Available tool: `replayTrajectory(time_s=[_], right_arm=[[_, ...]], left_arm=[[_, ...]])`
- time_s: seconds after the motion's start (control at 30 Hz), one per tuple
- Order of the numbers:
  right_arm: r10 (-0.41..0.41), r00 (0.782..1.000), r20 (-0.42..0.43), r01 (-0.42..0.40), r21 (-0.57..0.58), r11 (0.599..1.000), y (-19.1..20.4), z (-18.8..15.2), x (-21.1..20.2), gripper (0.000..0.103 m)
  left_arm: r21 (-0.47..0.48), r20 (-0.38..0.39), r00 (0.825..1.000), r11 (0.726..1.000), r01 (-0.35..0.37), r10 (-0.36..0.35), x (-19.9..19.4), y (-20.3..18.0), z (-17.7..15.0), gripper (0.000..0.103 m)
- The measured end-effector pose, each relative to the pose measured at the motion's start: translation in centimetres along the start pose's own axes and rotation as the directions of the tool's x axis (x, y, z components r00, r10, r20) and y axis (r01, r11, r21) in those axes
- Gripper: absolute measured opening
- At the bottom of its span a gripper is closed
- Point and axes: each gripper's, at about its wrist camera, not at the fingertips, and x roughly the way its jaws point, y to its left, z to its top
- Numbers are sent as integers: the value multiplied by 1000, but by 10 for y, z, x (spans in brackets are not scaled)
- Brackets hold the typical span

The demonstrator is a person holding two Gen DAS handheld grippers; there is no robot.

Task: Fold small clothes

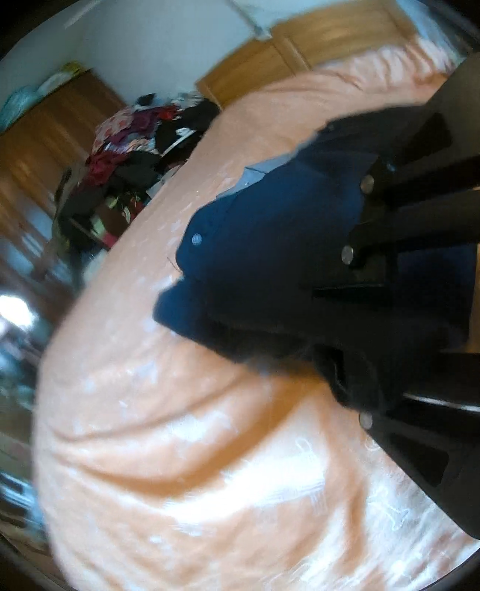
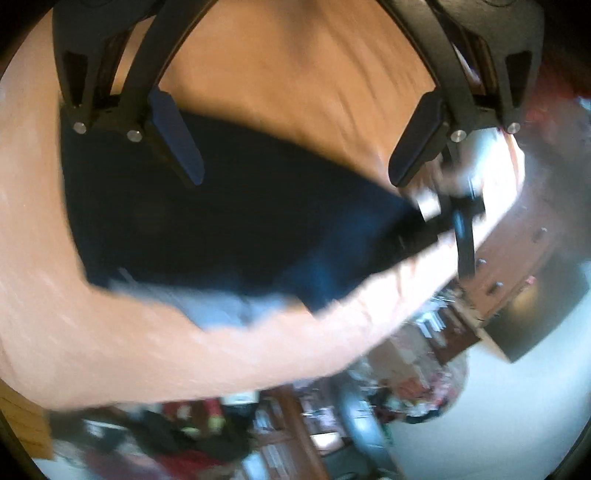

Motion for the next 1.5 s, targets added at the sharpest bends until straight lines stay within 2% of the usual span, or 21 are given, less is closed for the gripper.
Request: replayTrajectory(time_s=[0.07, 0.13, 0.2, 0.23, 0.33, 0.47, 0.57, 0.63, 0.67, 0.7, 0.73, 0.8, 0.87, 0.97, 1.0, 1.07, 1.1, 1.2, 1.37, 1.47, 1.5], right_arm=[[52, 998, -28, -53, -22, 998, 17, 61, 47, 100], [130, 985, -117, -135, -44, 990, 41, 108, 104, 100], [99, 976, -196, -118, -92, 989, 69, 137, 152, 100], [117, 962, -246, -150, -120, 981, 84, 147, 175, 100], [81, 923, -375, -144, -144, 979, 109, 154, 231, 100], [13, 886, -464, -99, -160, 982, 115, 141, 276, 100], [-27, 882, -471, -66, -180, 981, 112, 135, 297, 97], [-40, 883, -468, -42, -162, 986, 99, 134, 308, 76], [-22, 875, -484, -48, -131, 990, 87, 134, 312, 37], [40, 868, -495, -75, -50, 996, 71, 133, 312, 16], [124, 872, -473, -117, 44, 992, 56, 134, 303, 15], [204, 911, -358, -181, 96, 979, 30, 137, 254, 12], [262, 930, -256, -227, 158, 961, -10, 133, 197, 11], [291, 947, -135, -253, 243, 936, -88, 114, 115, 10], [285, 952, -113, -248, 261, 933, -114, 104, 95, 10], [256, 961, -108, -211, 318, 924, -167, 80, 69, 10], [251, 961, -117, -196, 351, 915, -191, 68, 64, 10], [269, 953, -139, -185, 436, 881, -246, 38, 69, 10], [367, 927, -75, -274, 532, 801, -292, 3, 75, 10], [393, 916, -86, -285, 550, 785, -304, -9, 90, 11], [400, 913, -77, -296, 550, 781, -307, -11, 92, 10]], left_arm=[[122, 45, 998, 992, -38, 32, -10, -24, -7, 5], [247, 80, 995, 966, -77, 59, -14, -49, -16, 5], [333, 93, 993, 937, -100, 73, -12, -67, -25, 6], [356, 93, 992, 928, -111, 83, -12, -72, -27, 6], [414, 95, 989, 899, -143, 113, -5, -82, -32, 6], [495, 102, 984, 851, -177, 145, 7, -98, -43, 7], [547, 108, 983, 816, -185, 150, 9, -105, -54, 10], [566, 105, 983, 803, -184, 151, 14, -105, -54, 10], [573, 101, 984, 800, -181, 150, 15, -106, -54, 10], [577, 93, 985, 798, -174, 148, 15, -107, -53, 10], [577, 85, 987, 800, -162, 139, 13, -108, -52, 10], [575, 61, 994, 811, -106, 86, 4, -119, -47, 10], [600, 44, 999, 799, -30, 5, -9, -149, -48, 10], [681, -56, 984, 714, 163, -171, -19, -225, -73, 12], [692, -109, 972, 685, 226, -210, -14, -245, -84, 17], [699, -203, 949, 643, 313, -242, 4, -275, -107, 17], [693, -270, 932, 622, 363, -244, 21, -293, -122, 17], [696, -348, 915, 596, 399, -206, 53, -322, -150, 17], [698, -424, 893, 573, 429, -151, 86, -351, -168, 19], [725, -456, 886, 544, 423, -82, 101, -361, -196, 31], [738, -463, 885, 530, 418, -52, 111, -365, -203, 40]])
